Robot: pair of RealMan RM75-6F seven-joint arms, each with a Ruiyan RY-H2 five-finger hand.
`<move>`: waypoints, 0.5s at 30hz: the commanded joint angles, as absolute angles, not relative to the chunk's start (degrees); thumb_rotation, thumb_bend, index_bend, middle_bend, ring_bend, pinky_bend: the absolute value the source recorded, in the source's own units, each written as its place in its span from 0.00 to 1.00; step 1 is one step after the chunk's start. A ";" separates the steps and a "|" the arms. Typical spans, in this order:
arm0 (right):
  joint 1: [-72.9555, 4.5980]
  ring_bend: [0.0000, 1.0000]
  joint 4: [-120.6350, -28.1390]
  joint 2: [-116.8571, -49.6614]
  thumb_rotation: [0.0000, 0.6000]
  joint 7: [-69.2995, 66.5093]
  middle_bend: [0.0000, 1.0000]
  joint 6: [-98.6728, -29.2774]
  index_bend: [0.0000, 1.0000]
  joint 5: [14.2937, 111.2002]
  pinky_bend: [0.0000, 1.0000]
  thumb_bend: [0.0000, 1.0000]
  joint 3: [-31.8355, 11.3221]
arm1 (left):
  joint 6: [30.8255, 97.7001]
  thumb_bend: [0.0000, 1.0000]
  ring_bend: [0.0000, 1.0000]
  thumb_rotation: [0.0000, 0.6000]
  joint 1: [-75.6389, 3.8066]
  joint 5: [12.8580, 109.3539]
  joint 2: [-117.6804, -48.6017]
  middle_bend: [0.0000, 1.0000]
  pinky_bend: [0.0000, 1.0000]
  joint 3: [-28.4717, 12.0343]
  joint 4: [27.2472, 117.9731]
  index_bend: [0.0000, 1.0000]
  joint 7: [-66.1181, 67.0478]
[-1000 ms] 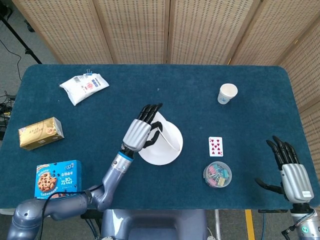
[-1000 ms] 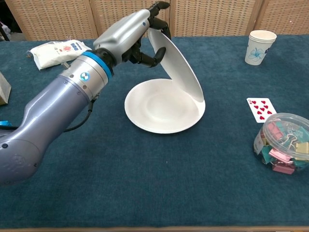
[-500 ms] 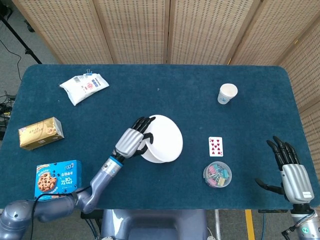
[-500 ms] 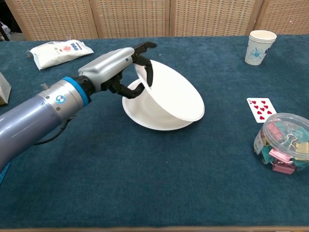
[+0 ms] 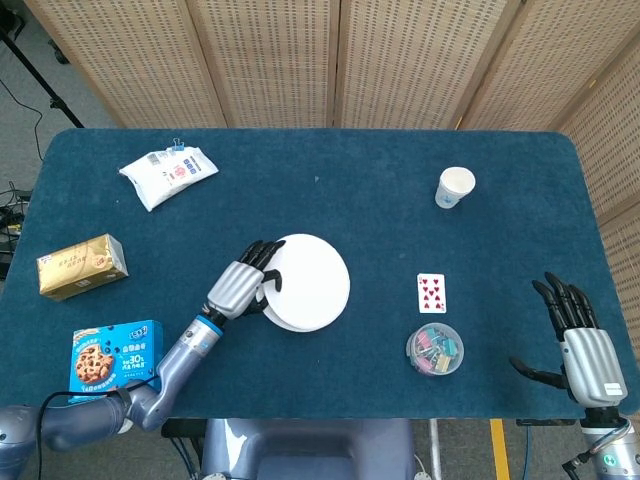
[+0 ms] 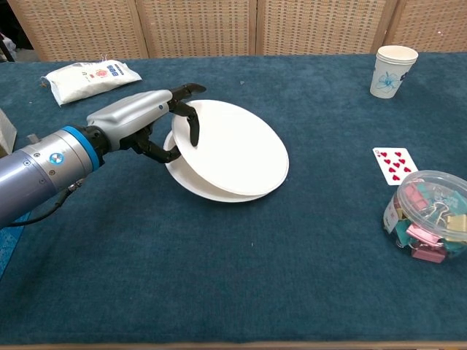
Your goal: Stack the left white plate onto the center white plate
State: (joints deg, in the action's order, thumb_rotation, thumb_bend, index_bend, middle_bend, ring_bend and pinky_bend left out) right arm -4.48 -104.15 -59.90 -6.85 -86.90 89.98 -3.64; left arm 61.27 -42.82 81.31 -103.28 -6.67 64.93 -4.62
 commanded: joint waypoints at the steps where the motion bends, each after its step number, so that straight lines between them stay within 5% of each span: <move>1: -4.44 0.00 -104.18 -59.87 1.00 -6.86 0.00 -86.98 0.00 89.98 0.00 0.00 -3.64 | 61.08 0.36 0.00 1.00 -42.70 81.36 -102.96 0.00 0.00 -6.56 65.14 0.09 -4.48; 8: -4.29 0.00 -104.24 -59.91 1.00 -6.66 0.00 -87.17 0.00 90.03 0.00 0.00 -3.57 | 61.61 0.32 0.00 1.00 -41.41 81.70 -100.81 0.00 0.00 -5.82 66.19 0.02 -3.96; 15: -4.33 0.00 -104.41 -60.12 1.00 -6.12 0.00 -86.99 0.00 90.23 0.00 0.00 -3.39 | 60.12 0.01 0.00 1.00 -40.53 80.85 -97.94 0.00 0.00 -5.68 68.28 0.00 -5.67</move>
